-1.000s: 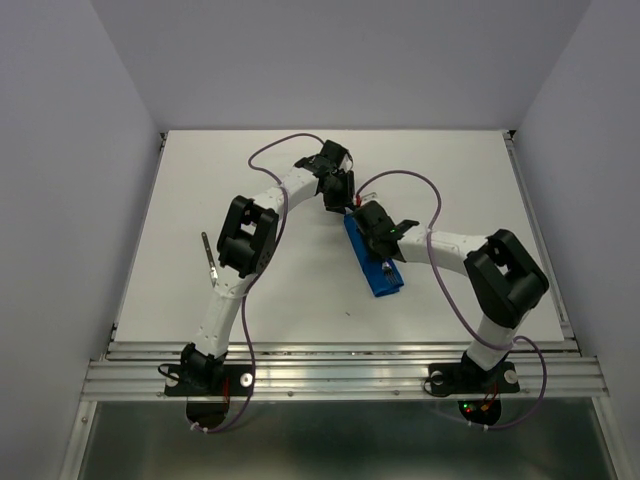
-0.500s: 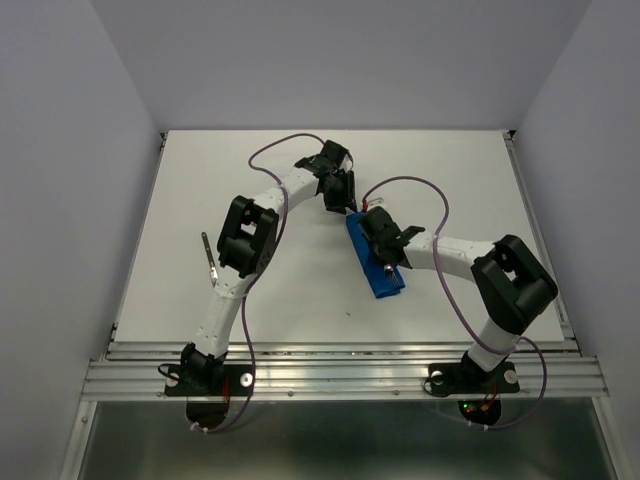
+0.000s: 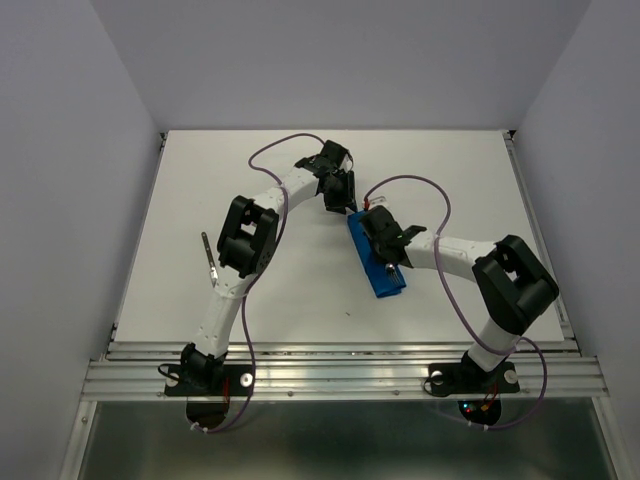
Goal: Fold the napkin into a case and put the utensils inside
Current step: Stuff the fork into the folded napkin.
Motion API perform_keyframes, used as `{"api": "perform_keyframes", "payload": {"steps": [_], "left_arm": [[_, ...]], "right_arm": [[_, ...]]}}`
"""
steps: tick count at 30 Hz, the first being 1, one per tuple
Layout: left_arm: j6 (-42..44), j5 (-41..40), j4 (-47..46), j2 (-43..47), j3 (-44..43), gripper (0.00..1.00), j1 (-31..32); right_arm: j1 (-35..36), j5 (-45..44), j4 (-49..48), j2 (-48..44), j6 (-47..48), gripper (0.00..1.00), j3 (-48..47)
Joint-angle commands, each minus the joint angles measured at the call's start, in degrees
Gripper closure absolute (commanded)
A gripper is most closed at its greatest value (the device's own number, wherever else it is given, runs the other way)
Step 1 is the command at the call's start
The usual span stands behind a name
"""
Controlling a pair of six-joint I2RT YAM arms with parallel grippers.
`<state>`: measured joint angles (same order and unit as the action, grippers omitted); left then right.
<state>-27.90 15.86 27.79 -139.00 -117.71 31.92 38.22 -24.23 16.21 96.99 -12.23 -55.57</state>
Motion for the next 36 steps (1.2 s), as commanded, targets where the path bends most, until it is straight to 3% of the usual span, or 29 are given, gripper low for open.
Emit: {"api": "perform_keyframes", "payload": {"steps": [1,13,26,36], "left_arm": [[1.09,-1.44,3.23,0.92,2.22,0.52,0.69],[1.09,-1.44,3.41,0.75,2.05,0.52,0.69],[1.88,-3.2,4.9,5.05,1.79,0.51,0.69],[2.94,-8.3,9.74,11.37,-1.73,0.51,0.16]], "right_arm": [[-0.42,-2.4,-2.85,-2.33,-0.6,0.96,-0.33],[-0.95,-2.05,-3.73,-2.24,-1.75,0.97,0.11],[-0.95,-2.05,-1.89,-4.7,-0.95,0.57,0.29],[-0.95,-2.05,2.95,-11.29,-2.45,0.51,1.25]]}}
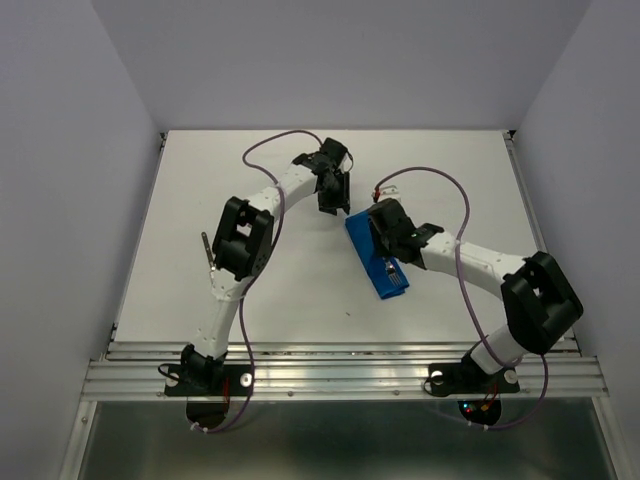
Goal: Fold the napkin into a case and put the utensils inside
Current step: Stuff the fork into the folded napkin, then move the knife to the corner of the board.
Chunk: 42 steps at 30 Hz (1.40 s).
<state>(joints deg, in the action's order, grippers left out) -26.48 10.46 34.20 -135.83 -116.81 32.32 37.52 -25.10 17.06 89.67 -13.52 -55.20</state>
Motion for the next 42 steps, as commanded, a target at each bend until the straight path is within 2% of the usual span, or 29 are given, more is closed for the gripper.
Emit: {"api": "perform_keyframes", "payload": {"steps": [1,9,10,11,14,17,20,24,27,31,37,41,42], "left_arm": [[1.43,-3.68,3.86,8.82,-2.63,0.51,-0.41],[0.82,-9.48,6.4,19.17,1.84,0.48,-5.85],[0.73,-10.36,6.5,20.85,5.51,0.48,-6.73],[0.55,-13.68,6.24,22.87,7.98,0.46,-8.83],[-0.67,-17.21,5.62,31.04,19.14,0.46,-14.97],[-2.61,-22.4,6.23,38.52,29.86,0.45,-19.47],[-4.45,-26.09,7.82,44.15,39.71,0.44,-24.74],[-5.6,-24.71,3.88,49.16,51.49,0.4,-32.2],[-5.6,-22.68,1.32,46.81,55.38,0.31,-34.68],[-5.16,-20.48,-0.45,41.11,54.42,0.31,-34.69],[-3.76,-22.15,-1.14,33.89,51.08,0.34,-34.95],[-3.23,-21.54,-1.5,28.96,47.47,0.42,-35.39],[-3.23,-20.92,-1.93,28.26,46.95,0.49,-35.57]], "right_arm": [[-0.25,-1.09,2.8,-5.63,-1.33,0.51,1.06],[-0.25,0.75,4.21,-13.63,-4.05,0.46,3.25],[-0.25,0.93,4.3,-14.16,-4.32,0.46,3.43],[-0.25,1.37,4.3,-14.69,-4.58,0.41,3.95],[-0.25,3.04,3.86,-16.36,-5.55,0.39,4.57],[-0.25,6.2,1.93,-17.6,-5.91,0.29,5.63],[-0.25,9.27,0.78,-17.42,-6.08,0.24,5.81],[-0.25,12.17,-0.44,-17.95,-6.17,0.21,6.24],[-0.25,12.97,-0.8,-18.91,-5.73,0.21,6.77],[-0.25,13.15,-0.62,-19.53,-5.82,0.2,6.86],[-0.25,14.11,-1.24,-21.11,-6.78,0.2,7.39],[-0.25,14.03,-1.24,-21.11,-6.87,0.19,7.47],[-0.25,14.12,-1.15,-20.94,-6.87,0.19,7.39]]}}
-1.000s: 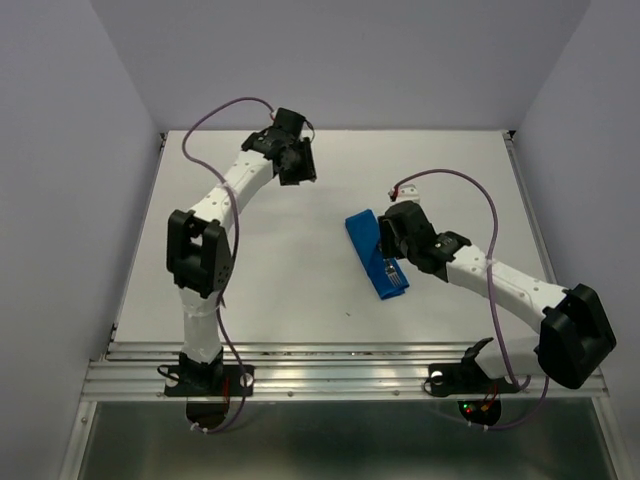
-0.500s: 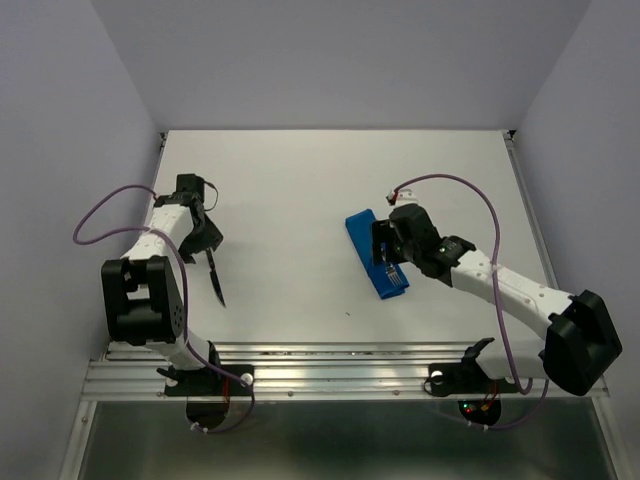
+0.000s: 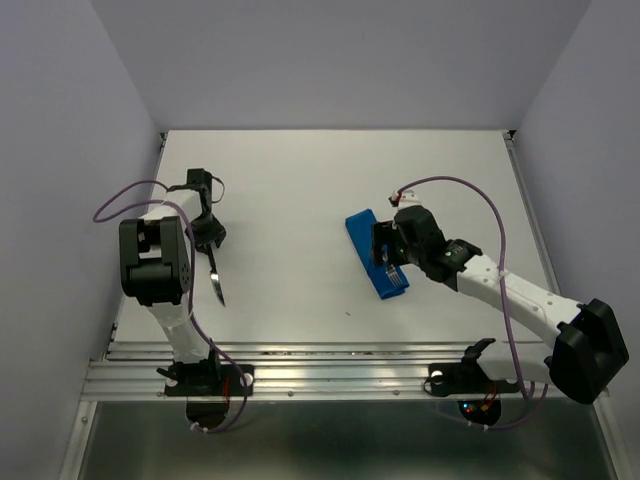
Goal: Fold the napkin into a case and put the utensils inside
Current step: Move the knife to the corner of the board.
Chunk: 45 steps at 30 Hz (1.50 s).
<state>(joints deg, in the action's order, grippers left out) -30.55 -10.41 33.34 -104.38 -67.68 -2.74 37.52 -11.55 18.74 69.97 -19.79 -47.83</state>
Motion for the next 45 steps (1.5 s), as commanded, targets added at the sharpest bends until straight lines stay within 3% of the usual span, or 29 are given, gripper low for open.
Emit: {"api": "perform_keyframes", "payload": {"steps": [1,5,8,13,20,25,29,30,36,38,43,45], "left_arm": [[0.66,0.56,-1.09,-4.42,-2.89,0.52,-0.42],[-0.21,5.31,-3.28,-3.73,-1.06,0.82,0.1],[-1.97,8.46,-5.04,-1.27,2.1,0.94,1.42],[-10.04,14.53,-9.51,4.0,8.34,0.99,7.74],[-25.32,17.79,-13.82,4.45,10.64,0.96,24.77],[-30.1,18.85,-15.85,1.64,8.62,0.87,30.94],[-31.33,20.87,-16.64,-0.12,5.63,0.67,36.22],[-31.5,21.31,-17.17,-0.21,5.63,0.58,36.66],[-29.4,21.76,-17.62,1.36,5.28,0.47,36.5],[-28.0,20.79,-17.0,3.65,4.84,0.47,35.97],[-23.25,16.22,-11.03,11.1,2.47,0.47,30.01],[-21.5,15.25,-9.09,13.4,1.85,0.47,26.93]], "right_arm": [[-0.25,0.48,-2.83,-1.16,-0.69,0.19,0.02],[-0.25,0.3,-2.57,-0.72,-0.95,0.19,-0.42],[-0.25,0.13,-2.39,-0.45,-1.04,0.19,-0.68],[-0.25,0.74,-1.96,1.47,-1.39,0.19,-1.73],[-0.25,1.71,-1.08,1.92,-1.92,0.19,-2.53],[-0.25,0.84,-0.11,1.92,-2.53,0.19,-2.97],[0.27,-0.05,1.91,3.5,-3.41,0.19,-3.84],[0.28,-0.49,2.17,3.94,-3.5,0.19,-4.11],[6.07,-4.62,1.57,7.01,-4.82,0.19,-5.25],[8.0,-5.84,0.77,8.94,-5.6,0.21,-5.51],[11.34,-5.85,-2.04,14.65,-2.72,0.39,-7.79],[12.4,-5.76,-1.96,18.52,-1.22,0.4,-10.34]]}}
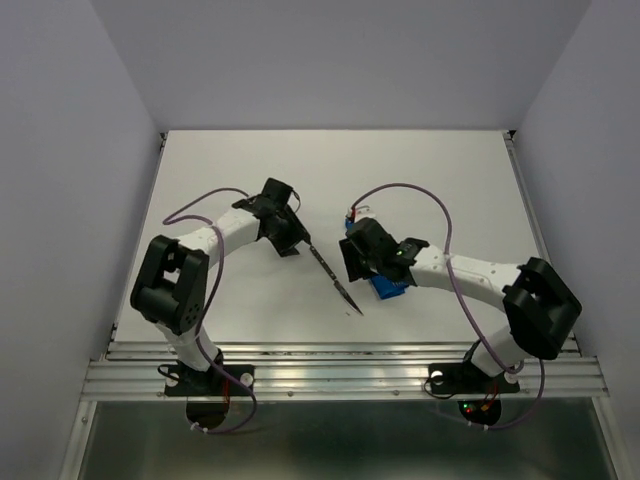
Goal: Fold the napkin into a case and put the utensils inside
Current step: Move the knife to the corner of the board, then pick up the knife from the center of the board.
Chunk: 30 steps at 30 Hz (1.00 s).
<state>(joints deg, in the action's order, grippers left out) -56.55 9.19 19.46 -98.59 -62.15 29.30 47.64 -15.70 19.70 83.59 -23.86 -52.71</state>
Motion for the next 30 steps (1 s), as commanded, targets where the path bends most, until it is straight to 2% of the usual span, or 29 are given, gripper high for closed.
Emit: {"api": "perform_keyframes", "payload": {"steps": [1,8,18,22,26,30], "left_arm": [[6.35,-4.44,5.4,9.45,-4.11,0.47,-8.09],[10.06,-5.94,7.17,15.17,-2.63,0.47,-15.14],[11.38,-4.01,5.06,14.91,-0.08,0.47,-15.94],[11.9,-3.48,4.36,14.39,0.36,0.47,-15.94],[11.99,-2.87,3.92,14.12,0.45,0.47,-16.03],[12.26,-2.34,3.39,13.68,0.19,0.47,-15.94]], "right_arm": [[2.98,-0.48,-3.09,6.13,4.68,0.39,-6.26],[4.04,1.47,-3.97,15.89,8.56,0.39,-12.32],[5.09,5.24,-2.92,24.33,9.44,0.41,-17.25],[5.1,5.86,-1.69,25.13,9.27,0.54,-18.13],[5.62,5.77,0.68,25.39,9.18,0.58,-19.36],[6.15,6.39,1.74,25.48,9.09,0.68,-19.45]]}}
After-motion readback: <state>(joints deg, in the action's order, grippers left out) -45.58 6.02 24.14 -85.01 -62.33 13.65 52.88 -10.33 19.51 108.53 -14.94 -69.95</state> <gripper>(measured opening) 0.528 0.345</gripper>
